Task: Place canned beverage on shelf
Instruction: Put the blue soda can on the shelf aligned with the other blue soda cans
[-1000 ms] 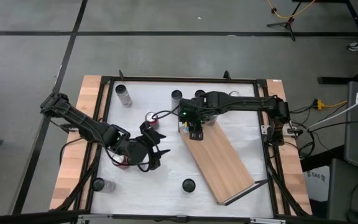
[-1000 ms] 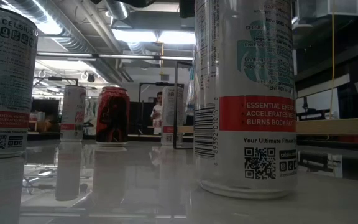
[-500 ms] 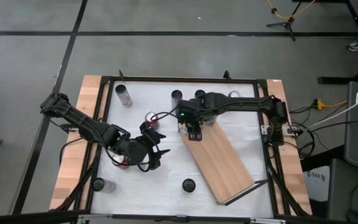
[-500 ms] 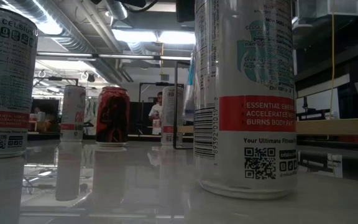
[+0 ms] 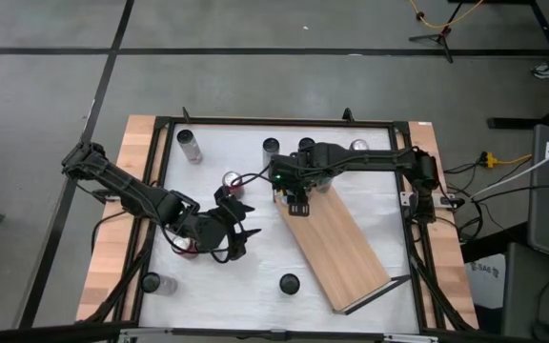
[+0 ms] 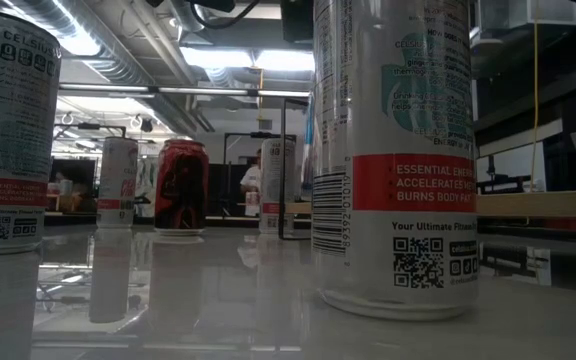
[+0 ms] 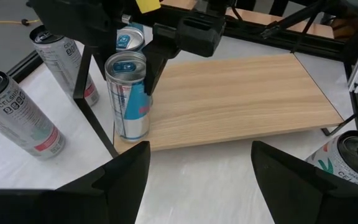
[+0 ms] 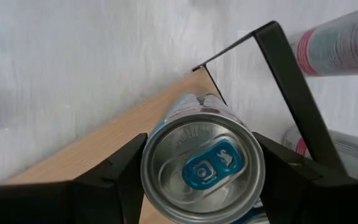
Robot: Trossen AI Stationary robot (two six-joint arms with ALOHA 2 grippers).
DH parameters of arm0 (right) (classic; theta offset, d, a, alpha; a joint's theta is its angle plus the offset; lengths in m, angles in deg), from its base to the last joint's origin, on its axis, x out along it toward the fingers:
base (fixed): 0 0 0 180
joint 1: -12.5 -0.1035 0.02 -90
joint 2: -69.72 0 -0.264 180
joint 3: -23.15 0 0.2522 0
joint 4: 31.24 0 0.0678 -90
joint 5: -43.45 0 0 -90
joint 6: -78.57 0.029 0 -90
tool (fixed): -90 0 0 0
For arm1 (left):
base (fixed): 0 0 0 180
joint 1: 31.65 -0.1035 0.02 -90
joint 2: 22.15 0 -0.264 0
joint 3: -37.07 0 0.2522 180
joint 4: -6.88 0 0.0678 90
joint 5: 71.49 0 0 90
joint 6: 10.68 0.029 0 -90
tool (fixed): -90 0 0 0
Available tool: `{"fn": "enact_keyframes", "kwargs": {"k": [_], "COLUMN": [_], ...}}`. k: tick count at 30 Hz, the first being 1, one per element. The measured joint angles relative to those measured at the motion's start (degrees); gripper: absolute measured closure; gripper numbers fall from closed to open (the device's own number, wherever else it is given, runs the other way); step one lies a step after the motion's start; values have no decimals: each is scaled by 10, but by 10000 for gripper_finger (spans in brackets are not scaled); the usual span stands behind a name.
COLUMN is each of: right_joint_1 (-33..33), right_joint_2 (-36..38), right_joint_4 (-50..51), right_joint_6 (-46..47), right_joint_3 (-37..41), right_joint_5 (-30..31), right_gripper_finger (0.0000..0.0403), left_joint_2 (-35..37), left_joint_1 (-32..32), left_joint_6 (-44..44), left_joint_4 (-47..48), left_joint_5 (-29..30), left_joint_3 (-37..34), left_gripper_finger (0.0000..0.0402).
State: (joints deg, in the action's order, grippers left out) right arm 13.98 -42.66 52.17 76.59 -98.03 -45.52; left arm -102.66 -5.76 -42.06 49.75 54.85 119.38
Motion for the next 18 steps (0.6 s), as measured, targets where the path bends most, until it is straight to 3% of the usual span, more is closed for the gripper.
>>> {"fn": "enact_keyframes", "kwargs": {"k": [14,18], "right_joint_1": [0,0], "right_joint_2": [-1,-2], "right_joint_4": [-4,-8], "right_joint_6": [1,1], "right_joint_3": [1,2], "right_joint_5": [-1,-1], "right_gripper_finger": [170,151], "left_joint_2": [0,0], "left_joint_1": [0,0], "left_joint_6": [0,0], "left_joint_4": [0,0], "left_joint_5": [0,0], "left_joint_3": [0,0], "left_gripper_finger": [130,130]}}
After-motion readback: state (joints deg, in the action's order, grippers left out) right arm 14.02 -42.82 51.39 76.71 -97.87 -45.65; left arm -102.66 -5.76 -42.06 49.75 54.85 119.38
